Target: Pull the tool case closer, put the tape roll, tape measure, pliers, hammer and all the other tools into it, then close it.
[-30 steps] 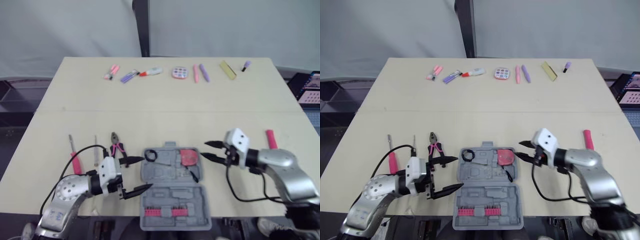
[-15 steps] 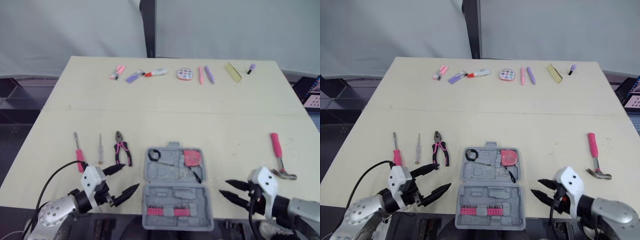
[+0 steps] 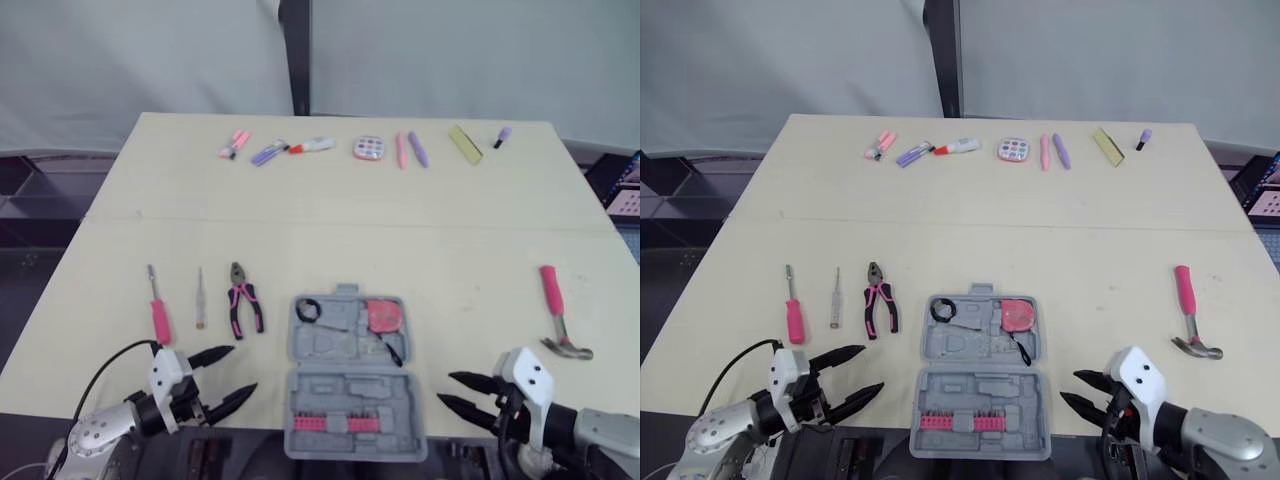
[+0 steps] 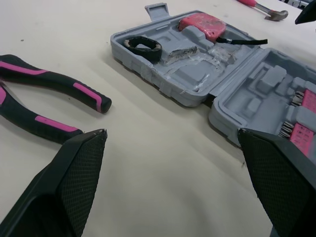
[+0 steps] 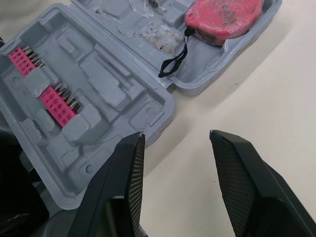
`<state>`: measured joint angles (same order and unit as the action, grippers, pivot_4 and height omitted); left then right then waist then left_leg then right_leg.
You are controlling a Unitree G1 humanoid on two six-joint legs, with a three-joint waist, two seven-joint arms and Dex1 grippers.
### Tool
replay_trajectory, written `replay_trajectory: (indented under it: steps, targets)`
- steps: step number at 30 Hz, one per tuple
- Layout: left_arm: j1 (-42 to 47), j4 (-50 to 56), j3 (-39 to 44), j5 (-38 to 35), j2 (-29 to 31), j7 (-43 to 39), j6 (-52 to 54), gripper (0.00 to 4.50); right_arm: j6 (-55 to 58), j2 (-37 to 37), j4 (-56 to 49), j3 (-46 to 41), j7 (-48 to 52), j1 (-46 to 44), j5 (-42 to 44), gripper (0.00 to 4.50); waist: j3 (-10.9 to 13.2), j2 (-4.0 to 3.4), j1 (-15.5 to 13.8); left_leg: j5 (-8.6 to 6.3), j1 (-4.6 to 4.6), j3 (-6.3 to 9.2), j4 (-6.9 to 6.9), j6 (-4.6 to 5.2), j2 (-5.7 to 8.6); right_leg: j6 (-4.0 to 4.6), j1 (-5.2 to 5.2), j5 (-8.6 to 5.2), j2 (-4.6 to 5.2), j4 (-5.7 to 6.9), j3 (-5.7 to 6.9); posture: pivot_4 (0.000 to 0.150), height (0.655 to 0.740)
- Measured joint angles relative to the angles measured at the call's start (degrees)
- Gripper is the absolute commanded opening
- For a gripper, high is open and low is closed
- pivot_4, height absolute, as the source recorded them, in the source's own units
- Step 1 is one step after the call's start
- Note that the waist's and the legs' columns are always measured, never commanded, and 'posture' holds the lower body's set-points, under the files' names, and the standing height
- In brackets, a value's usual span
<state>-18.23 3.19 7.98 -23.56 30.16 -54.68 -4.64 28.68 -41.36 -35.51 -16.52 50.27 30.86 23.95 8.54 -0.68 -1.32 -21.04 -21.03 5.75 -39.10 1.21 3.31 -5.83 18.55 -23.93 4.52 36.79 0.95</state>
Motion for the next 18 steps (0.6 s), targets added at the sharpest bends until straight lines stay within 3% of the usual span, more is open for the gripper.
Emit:
replay_trajectory:
  steps: [18]
  targets:
    - [-1.01,2.78,-0.17,0.43,0.0,-0.41,-0.62,4.5,-2.9,-0.43,2.2,-0.01,0.93,1.72,-0.02,2.23,0.0,0.0,0.01,0.0,0.01,0.0,0.0,0.0,0.0,0.0,0.0,0.0,0.0,0.03,0.0,0.15,0.7134]
